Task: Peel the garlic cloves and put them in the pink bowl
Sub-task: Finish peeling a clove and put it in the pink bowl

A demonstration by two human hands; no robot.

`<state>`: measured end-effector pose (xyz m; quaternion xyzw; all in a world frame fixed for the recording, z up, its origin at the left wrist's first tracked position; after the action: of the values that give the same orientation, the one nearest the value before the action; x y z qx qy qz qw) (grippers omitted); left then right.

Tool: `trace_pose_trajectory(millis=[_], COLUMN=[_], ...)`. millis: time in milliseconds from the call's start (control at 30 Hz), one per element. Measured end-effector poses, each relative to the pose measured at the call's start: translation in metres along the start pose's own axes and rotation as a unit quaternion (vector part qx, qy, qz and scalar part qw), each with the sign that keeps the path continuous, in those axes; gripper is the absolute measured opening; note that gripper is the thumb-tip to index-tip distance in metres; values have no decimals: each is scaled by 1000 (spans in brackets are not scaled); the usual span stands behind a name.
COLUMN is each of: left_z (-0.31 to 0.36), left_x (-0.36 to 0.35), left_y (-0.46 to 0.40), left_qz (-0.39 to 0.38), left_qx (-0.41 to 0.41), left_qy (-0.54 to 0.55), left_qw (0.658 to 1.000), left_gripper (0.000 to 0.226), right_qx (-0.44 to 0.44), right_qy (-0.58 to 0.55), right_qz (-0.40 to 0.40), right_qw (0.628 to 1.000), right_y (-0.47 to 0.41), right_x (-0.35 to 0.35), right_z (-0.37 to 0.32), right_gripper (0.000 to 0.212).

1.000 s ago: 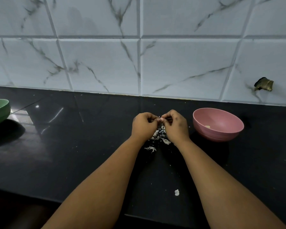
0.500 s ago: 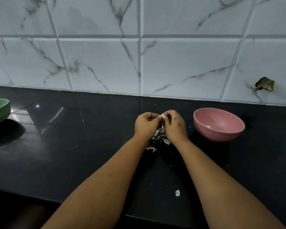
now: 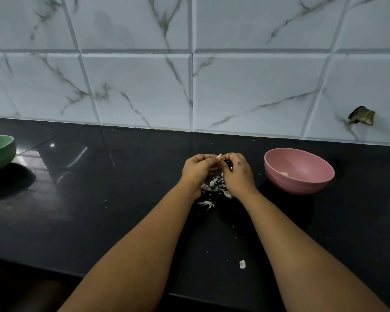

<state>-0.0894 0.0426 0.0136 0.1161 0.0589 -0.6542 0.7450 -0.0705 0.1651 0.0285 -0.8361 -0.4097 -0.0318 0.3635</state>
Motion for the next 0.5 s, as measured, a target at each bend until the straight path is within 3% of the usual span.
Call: trace_pose_trajectory(millis=[200, 500], left_z=[3, 0], left_x=[2, 2], left_y=[-5, -8], left_qz=[-4, 17], left_qx=[4, 29], left_qy=[42, 125], left_qw=[999, 992], left_gripper=[7, 7], right_qx=[11, -12], right_qy=[-5, -32], right_qz=[22, -7], right_qw=[1000, 999], right_y=[-1, 2], right_x=[4, 1], right_z=[-4, -9], right_gripper=[9, 4])
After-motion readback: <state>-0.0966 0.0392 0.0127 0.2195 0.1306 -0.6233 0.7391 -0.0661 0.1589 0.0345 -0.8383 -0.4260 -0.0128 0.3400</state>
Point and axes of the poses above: each hand's wrist, its own y-axis away from the middle knuckle, its own x-axis out of the back of the hand, z = x × y, the point moved 6 cm from there along -y, towards the middle knuckle, and after that the axes turned 15 degrees about z, right-handed, at the moved point
